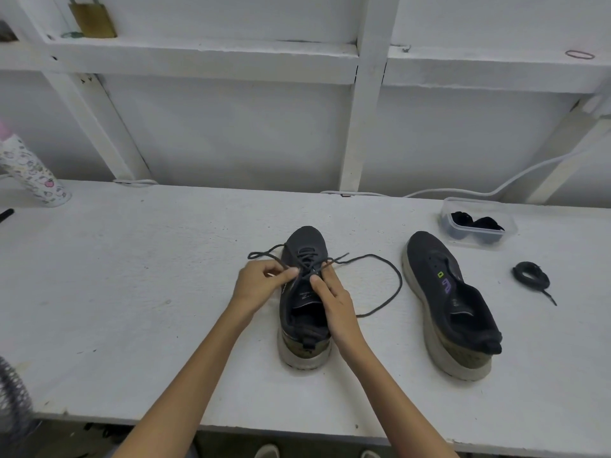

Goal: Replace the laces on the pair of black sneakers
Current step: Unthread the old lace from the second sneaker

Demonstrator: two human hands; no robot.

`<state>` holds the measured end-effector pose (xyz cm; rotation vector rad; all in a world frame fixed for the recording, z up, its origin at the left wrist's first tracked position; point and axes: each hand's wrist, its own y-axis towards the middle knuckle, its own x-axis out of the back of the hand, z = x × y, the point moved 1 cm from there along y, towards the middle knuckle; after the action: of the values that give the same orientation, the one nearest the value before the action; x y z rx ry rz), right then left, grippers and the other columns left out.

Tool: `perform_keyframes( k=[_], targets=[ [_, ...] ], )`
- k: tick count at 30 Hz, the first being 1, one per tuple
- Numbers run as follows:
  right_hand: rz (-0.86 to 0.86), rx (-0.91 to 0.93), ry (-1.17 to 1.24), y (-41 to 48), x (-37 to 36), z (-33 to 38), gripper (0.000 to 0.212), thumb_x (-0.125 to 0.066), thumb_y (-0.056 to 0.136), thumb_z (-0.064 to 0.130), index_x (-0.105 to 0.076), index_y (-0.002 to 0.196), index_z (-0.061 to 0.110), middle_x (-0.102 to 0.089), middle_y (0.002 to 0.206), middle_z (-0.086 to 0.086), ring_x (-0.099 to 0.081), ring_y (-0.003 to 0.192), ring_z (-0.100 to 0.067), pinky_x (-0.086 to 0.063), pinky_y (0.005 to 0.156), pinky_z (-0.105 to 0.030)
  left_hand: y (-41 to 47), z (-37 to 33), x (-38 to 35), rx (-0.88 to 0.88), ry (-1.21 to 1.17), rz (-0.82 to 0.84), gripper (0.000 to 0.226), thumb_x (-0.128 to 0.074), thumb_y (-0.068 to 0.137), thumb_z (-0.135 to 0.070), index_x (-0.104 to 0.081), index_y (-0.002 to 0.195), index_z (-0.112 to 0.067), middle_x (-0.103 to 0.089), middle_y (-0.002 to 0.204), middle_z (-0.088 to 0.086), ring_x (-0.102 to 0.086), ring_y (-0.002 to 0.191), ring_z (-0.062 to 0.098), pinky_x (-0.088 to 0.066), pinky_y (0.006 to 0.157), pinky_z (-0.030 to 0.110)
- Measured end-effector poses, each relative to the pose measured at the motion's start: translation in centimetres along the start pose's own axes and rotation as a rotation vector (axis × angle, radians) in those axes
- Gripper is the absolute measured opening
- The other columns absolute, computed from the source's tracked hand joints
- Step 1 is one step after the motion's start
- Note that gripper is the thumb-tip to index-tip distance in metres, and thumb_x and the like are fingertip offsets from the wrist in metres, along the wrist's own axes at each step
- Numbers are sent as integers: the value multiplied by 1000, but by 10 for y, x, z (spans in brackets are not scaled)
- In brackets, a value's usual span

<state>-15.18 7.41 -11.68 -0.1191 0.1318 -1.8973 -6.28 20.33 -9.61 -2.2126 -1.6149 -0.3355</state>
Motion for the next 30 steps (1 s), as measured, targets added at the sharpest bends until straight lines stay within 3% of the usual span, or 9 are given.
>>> perform_keyframes(
  k=[3, 5, 11, 16, 21, 23, 25, 27, 30],
  targets=[
    [11, -39, 18, -1, 2, 3, 56, -55, 98, 38, -39, 150, 26, -28, 159, 12, -25, 145, -3, -19, 122, -29, 7, -2, 11, 17, -96, -319, 21, -73, 85, -35, -67, 72, -19, -64, 73, -8, -56, 76, 14, -42, 74, 29],
    [12, -43, 8, 0, 4, 1, 57, -55, 98, 35, -35, 151, 22, -24, 160, 12, -21, 146, -2, -17, 119, -22, 7, -3, 14, 30, -174, -415, 26, -69, 87, -40, -66, 77, -16, -62, 74, -8, -53, 75, 13, -40, 73, 30],
    [7, -55, 15, 1, 3, 0, 56, -54, 99, 31, -35, 150, 21, -24, 160, 11, -20, 146, -1, -17, 113, -16, -3, 4, -5, -3, 7, -29, 20, -77, 80, -37, -69, 67, -23, -68, 68, -11, -60, 69, 8, -46, 72, 25],
    [7, -51, 39, 0, 4, 1, 58, -55, 98, 34, -35, 151, 21, -25, 160, 12, -22, 146, -1, -17, 121, -26, 7, 0, 12, 58, -274, -409, 27, -66, 90, -38, -61, 71, -20, -55, 66, -5, -45, 64, 15, -37, 63, 30],
    [-2, -55, 3, 2, 7, 4, 48, -54, 98, 41, -50, 143, 24, -37, 154, 12, -33, 141, -3, -24, 120, -31, -7, -4, 8, 186, -397, -374, 42, -58, 93, -45, -65, 67, -13, -61, 65, -2, -47, 52, 11, -38, 52, 23],
    [-58, 0, -55, 6, 11, 8, 28, -54, 97, 42, -71, 114, 26, -63, 129, 10, -54, 122, -5, -41, 109, -34, -17, -2, -1, 194, -465, -304, 40, -51, 99, -41, -69, 77, -12, -69, 75, 1, -62, 66, 15, -47, 60, 27],
    [-117, 84, -177, 13, 18, 14, 17, -61, 95, 31, -70, 81, 25, -69, 96, 11, -60, 100, -8, -47, 93, -31, -28, 1, -15, 138, -459, -218, 32, -53, 97, -40, -71, 92, -15, -73, 93, 0, -68, 91, 17, -53, 81, 32],
    [-132, 142, -368, 23, 26, 21, 11, -69, 89, 24, -71, 80, 30, -66, 94, 13, -58, 98, -5, -44, 85, -26, -40, 2, -31, 77, -360, -117, 29, -57, 95, -40, -68, 111, -19, -67, 114, -9, -60, 110, 10, -47, 97, 29],
    [-101, 174, -666, 36, 27, 27, 8, -68, 88, 28, -72, 83, 23, -60, 102, 11, -55, 91, -4, -40, 70, -23, -49, 4, -46, 14, -213, 14, 51, -52, 98, -37, -41, 146, -23, -42, 145, -14, -35, 137, 3, -28, 115, 26]
  ],
)
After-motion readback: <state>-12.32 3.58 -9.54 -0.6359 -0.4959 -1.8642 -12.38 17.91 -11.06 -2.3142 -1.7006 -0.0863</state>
